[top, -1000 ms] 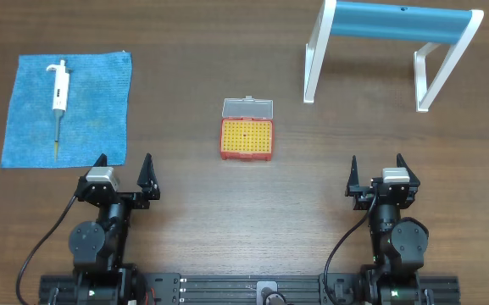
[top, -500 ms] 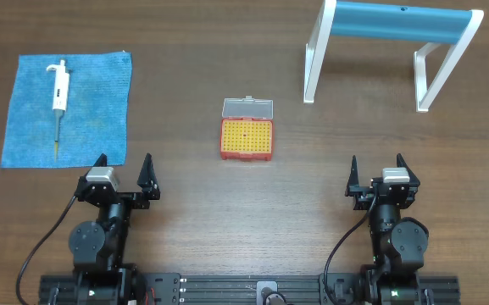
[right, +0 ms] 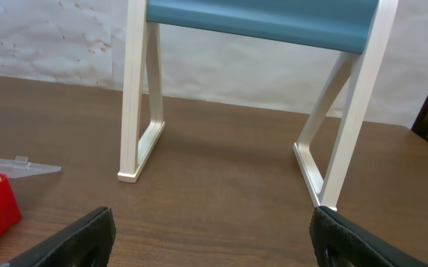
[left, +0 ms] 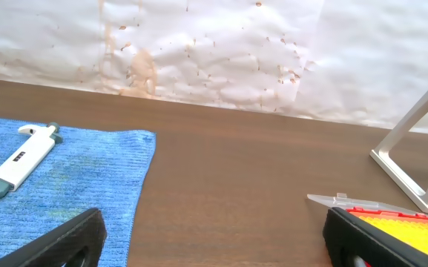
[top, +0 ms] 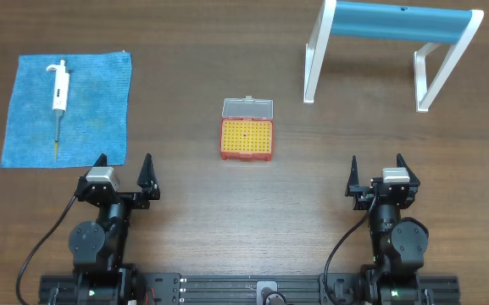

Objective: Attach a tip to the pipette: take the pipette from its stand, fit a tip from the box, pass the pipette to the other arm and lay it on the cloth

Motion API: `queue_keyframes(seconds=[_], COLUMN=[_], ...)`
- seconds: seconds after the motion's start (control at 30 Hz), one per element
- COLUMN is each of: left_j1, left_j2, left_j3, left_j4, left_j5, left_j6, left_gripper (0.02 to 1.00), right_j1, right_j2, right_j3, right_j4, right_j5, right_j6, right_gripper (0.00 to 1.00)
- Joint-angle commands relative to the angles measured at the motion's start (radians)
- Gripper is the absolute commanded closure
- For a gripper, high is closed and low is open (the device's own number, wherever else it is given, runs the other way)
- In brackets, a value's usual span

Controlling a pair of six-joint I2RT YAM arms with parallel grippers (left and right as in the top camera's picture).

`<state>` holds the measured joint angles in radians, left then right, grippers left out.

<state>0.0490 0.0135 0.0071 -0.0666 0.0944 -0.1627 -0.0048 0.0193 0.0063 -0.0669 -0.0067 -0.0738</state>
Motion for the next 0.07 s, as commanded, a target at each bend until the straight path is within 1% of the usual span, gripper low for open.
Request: queue_keyframes(seconds=[0.03,0.07], left_j1=[0.002,0.002], left_j2=[-0.007,-0.007], left_j3=[-0.002,-0.002], left_j4=[-0.006,-0.006], left_j5=[0.007,0.007], left_j6=[-0.009,-0.009], left_gripper=[0.073,0.073], right_j1=[-0.005,-0.005], right_j2=[-0.010,-0.010], right_j3=[-0.002,-0.002], right_j4=[-0.007,-0.007], right_j5=[-0.002,-0.002], right_j6=[-0.017,-0.017], right_gripper=[0.150,0.152])
